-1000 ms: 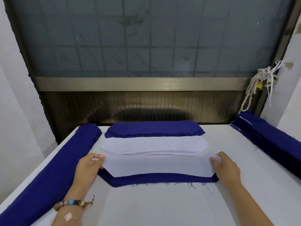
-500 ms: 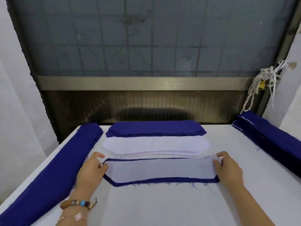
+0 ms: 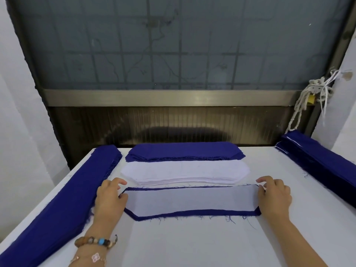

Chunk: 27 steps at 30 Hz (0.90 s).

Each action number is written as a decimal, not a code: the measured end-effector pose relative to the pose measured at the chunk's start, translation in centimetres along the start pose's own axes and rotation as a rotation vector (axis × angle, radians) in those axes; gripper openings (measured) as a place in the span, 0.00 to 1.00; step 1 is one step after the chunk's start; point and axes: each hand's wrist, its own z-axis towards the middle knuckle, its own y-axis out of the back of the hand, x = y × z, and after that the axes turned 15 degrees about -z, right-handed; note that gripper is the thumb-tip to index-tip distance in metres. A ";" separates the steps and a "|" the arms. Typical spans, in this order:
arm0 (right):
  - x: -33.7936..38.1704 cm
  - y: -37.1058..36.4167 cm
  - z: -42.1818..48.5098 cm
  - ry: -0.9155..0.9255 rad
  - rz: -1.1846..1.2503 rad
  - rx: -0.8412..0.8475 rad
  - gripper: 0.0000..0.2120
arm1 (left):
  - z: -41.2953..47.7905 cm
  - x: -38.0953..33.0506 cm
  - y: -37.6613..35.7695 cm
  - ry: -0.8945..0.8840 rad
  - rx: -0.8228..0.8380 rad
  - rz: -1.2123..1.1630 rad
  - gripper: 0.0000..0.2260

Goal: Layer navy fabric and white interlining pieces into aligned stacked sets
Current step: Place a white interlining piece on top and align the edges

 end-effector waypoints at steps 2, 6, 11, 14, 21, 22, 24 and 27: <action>0.2 0.0 0.1 0.033 -0.007 -0.040 0.09 | 0.0 -0.2 -0.3 -0.008 -0.020 0.003 0.11; 1.2 0.0 1.2 0.128 -0.035 -0.028 0.08 | 0.8 -0.3 -0.9 -0.061 0.003 0.020 0.10; 3.6 -0.9 3.6 0.218 0.030 0.064 0.12 | 3.8 -1.5 -1.7 -0.055 -0.040 -0.002 0.13; 5.0 -2.0 4.6 0.225 0.054 0.121 0.13 | 4.9 -2.6 -3.2 -0.028 -0.075 0.007 0.13; 6.0 -4.0 5.5 0.137 0.070 0.086 0.13 | 5.8 -2.1 -5.5 -0.051 -0.162 0.041 0.05; 6.1 -4.0 5.6 0.128 0.059 0.082 0.13 | 6.0 -1.9 -5.5 -0.053 -0.167 0.027 0.05; 6.3 -4.0 5.5 0.115 0.046 0.065 0.12 | 6.4 -1.3 -5.5 -0.050 -0.172 0.017 0.06; 6.5 -4.0 5.5 0.109 0.014 0.046 0.08 | 6.9 -0.8 -5.6 0.059 -0.129 0.080 0.21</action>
